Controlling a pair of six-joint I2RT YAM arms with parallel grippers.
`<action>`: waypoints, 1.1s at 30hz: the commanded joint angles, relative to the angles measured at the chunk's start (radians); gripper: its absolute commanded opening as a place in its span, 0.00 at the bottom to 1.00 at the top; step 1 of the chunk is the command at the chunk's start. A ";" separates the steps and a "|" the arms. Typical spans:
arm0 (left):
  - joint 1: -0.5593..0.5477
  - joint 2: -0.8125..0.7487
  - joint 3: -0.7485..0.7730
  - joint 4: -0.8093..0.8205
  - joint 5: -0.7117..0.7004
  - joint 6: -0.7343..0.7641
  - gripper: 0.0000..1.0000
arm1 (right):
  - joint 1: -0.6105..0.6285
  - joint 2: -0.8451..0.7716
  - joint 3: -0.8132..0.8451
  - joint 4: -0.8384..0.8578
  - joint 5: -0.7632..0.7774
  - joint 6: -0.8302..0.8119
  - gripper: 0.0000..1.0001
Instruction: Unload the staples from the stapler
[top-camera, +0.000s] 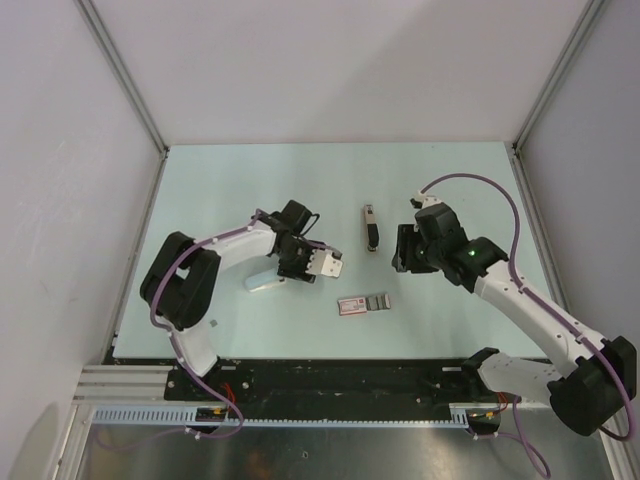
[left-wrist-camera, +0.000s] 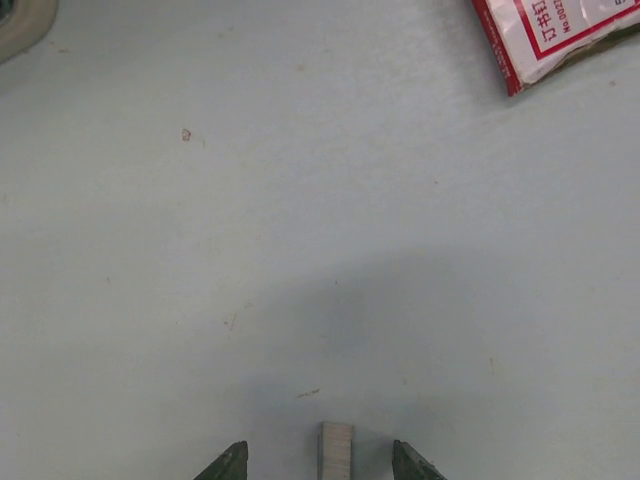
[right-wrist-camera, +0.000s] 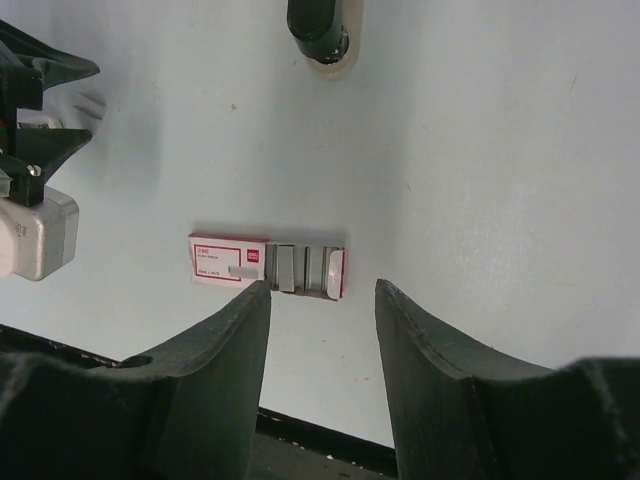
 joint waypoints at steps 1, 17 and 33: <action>0.005 0.026 0.052 -0.065 0.010 0.057 0.61 | -0.020 -0.031 -0.007 0.029 -0.025 -0.023 0.51; -0.024 0.098 0.108 -0.126 -0.018 0.020 0.41 | -0.028 -0.035 -0.015 0.037 -0.037 -0.019 0.51; -0.056 0.180 0.174 -0.200 -0.072 -0.045 0.18 | -0.033 -0.048 -0.015 0.037 -0.038 -0.021 0.51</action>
